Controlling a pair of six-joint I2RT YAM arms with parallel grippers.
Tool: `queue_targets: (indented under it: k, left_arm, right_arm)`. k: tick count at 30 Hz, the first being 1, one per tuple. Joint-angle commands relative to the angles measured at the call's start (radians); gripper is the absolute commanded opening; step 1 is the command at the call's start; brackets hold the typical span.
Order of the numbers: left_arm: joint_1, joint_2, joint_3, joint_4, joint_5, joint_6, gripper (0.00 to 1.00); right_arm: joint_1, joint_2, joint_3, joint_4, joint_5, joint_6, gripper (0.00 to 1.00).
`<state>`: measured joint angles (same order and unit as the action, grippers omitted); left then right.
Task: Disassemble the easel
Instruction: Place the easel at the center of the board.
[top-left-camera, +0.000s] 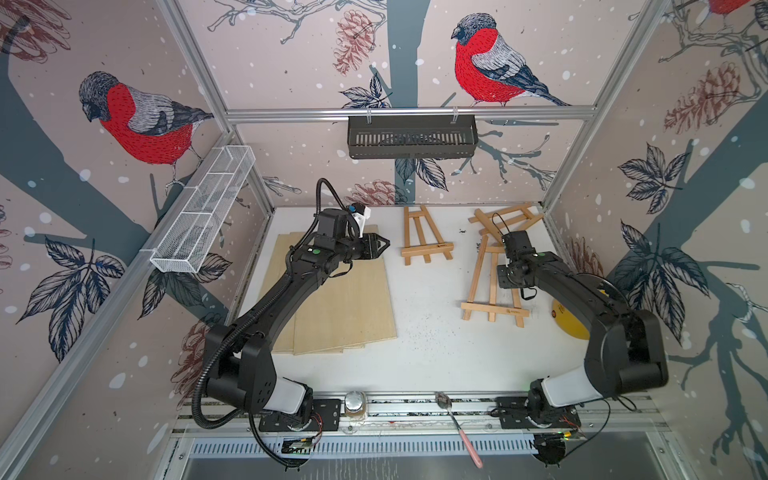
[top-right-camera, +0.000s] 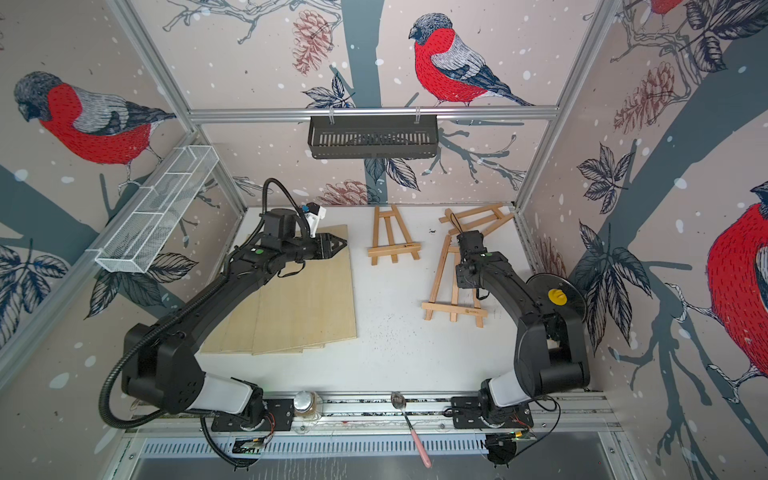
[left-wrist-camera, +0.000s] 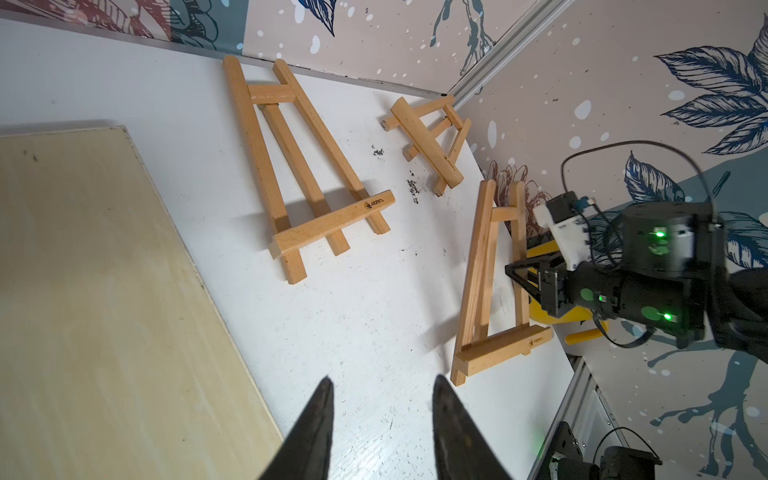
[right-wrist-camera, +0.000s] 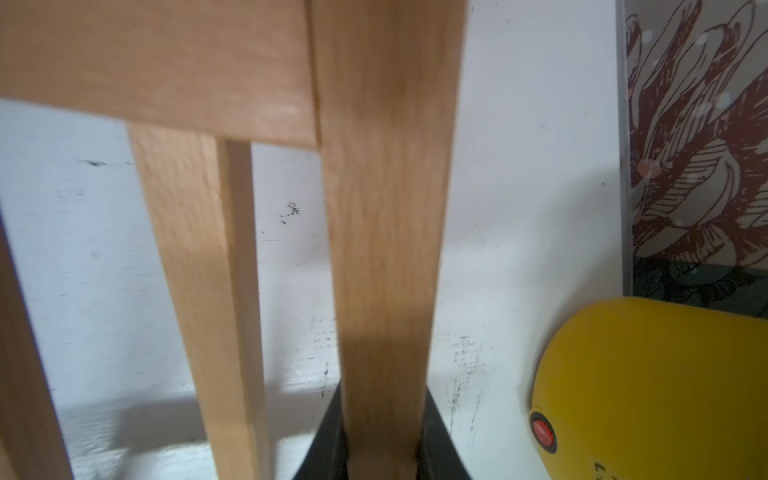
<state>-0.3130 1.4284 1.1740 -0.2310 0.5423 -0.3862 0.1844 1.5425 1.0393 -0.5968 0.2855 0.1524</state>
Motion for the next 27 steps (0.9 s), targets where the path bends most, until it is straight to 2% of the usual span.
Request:
queue_targets:
  k: [1,8,13,19,20,23,27]
  left_arm:
    - [0.021,-0.033,-0.01,-0.016,-0.043,0.015,0.39]
    - [0.091,-0.066,-0.065,-0.007,-0.003,0.015,0.4]
    - [0.117,-0.068,-0.079,-0.009,0.018,0.025,0.4]
    - [0.129,-0.065,-0.082,-0.004,0.027,0.029,0.4]
    - [0.129,-0.064,-0.083,-0.005,0.028,0.028,0.4]
    - [0.133,-0.063,-0.083,-0.007,0.024,0.029,0.4]
    - [0.138,-0.06,-0.083,-0.012,0.01,0.029,0.4]
  right_arm:
    - [0.0,0.072,0.03,0.0,0.076,-0.03,0.07]
    - [0.008,0.234,0.114,0.027,0.048,-0.101,0.07]
    - [0.009,0.347,0.165,0.023,0.082,-0.136,0.07]
    - [0.01,0.407,0.187,0.07,0.076,-0.162,0.08]
    - [0.009,0.415,0.191,0.071,0.079,-0.164,0.1]
    - [0.007,0.432,0.202,0.062,0.11,-0.153,0.37]
    - [0.006,0.419,0.196,0.067,0.097,-0.153,0.48]
